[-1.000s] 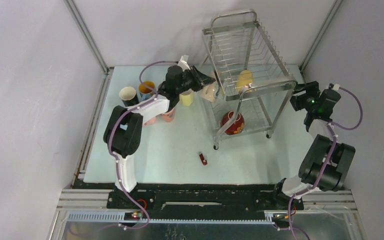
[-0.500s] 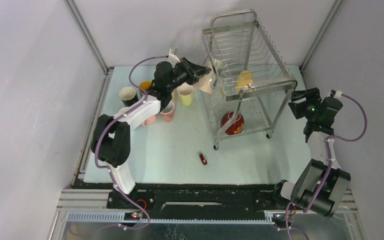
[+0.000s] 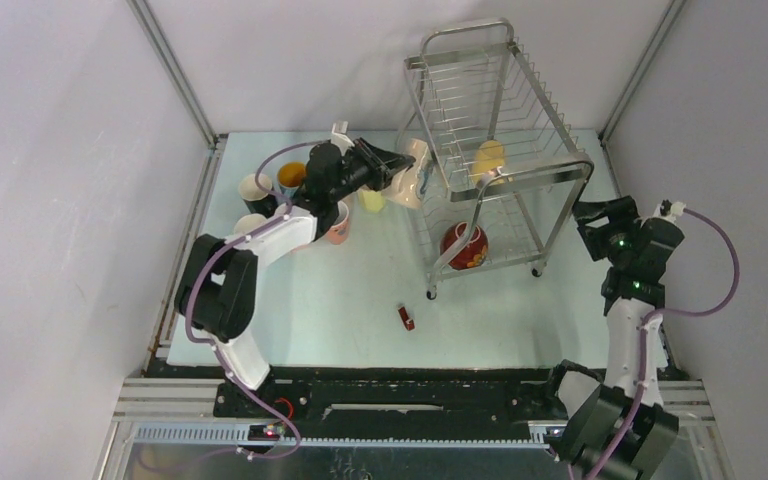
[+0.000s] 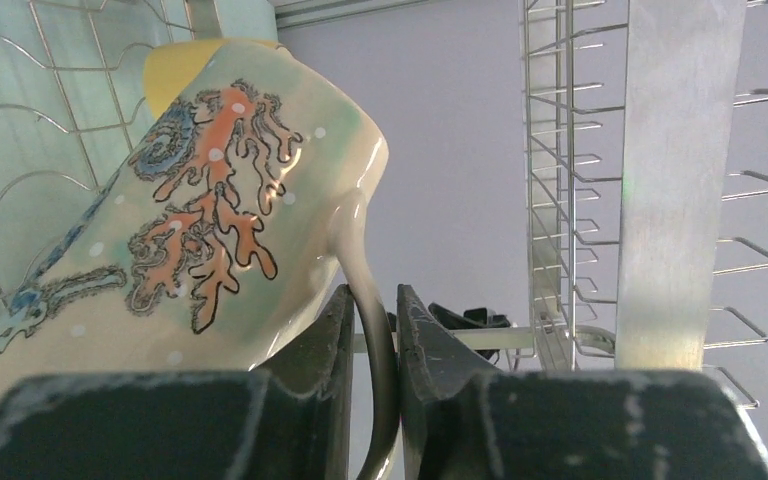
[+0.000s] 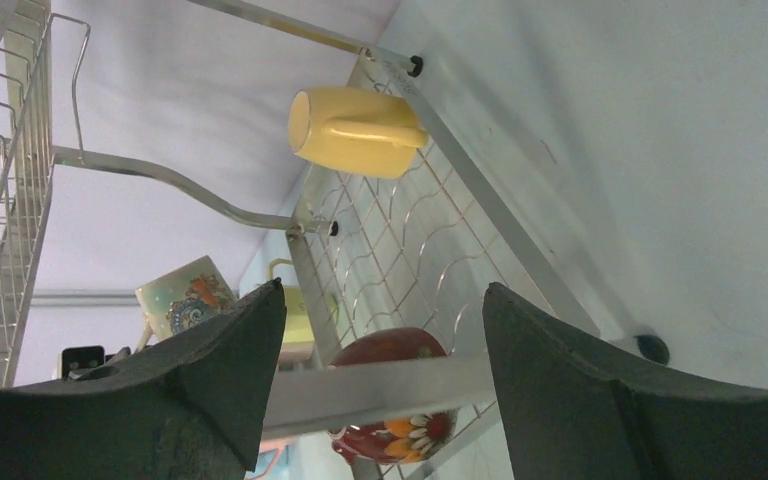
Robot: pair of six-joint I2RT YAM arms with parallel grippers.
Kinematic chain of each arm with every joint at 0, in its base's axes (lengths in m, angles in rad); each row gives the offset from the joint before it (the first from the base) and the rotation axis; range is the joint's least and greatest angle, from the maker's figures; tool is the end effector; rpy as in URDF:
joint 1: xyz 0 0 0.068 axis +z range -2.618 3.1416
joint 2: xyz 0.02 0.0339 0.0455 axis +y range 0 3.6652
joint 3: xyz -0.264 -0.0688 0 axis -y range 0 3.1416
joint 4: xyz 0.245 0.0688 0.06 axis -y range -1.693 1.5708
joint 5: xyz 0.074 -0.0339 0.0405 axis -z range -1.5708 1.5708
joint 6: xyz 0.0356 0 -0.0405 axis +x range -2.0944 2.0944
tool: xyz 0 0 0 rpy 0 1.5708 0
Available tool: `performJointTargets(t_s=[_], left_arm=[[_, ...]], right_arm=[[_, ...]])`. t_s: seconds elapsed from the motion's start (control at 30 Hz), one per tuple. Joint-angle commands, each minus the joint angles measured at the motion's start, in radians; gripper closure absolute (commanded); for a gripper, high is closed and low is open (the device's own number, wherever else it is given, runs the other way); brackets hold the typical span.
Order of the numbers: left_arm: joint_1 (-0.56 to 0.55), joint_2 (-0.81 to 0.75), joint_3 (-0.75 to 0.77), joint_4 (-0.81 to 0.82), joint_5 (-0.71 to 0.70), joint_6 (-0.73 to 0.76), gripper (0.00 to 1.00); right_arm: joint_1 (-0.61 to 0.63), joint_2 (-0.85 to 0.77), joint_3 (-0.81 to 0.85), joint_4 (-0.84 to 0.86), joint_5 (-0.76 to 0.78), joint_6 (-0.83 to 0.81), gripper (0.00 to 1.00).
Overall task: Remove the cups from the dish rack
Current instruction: Place the cup at the center of the board.
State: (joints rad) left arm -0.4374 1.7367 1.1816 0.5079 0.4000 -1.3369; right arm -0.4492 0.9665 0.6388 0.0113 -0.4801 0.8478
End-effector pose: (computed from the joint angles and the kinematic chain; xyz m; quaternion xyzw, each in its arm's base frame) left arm 0.3656 -0.1863 0.2907 -0.1848 0.6983 -0.6152 0.3158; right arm 0.2068 -0.0814 0.2758 0.3638 0.7111 0.3016 0.5207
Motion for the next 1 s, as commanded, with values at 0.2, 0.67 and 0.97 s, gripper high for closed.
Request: performJointTargets(t_s=[0.2, 0.67, 0.97], left_arm=[[0.009, -0.165, -0.06, 0.187, -0.025, -0.066, 1.0], [0.009, -0.205, -0.104, 0.188, -0.031, -0.083, 1.0], [0.009, -0.235, -0.148, 0.19, -0.042, -0.095, 1.0]], right_arm=[[0.037, -0.209, -0.065, -0.223, -0.011, -0.096, 0.18], [-0.023, -0.335, -0.047, -0.394, -0.122, -0.156, 0.18], [0.211, -0.413, 0.023, -0.551, -0.006, -0.195, 0.19]])
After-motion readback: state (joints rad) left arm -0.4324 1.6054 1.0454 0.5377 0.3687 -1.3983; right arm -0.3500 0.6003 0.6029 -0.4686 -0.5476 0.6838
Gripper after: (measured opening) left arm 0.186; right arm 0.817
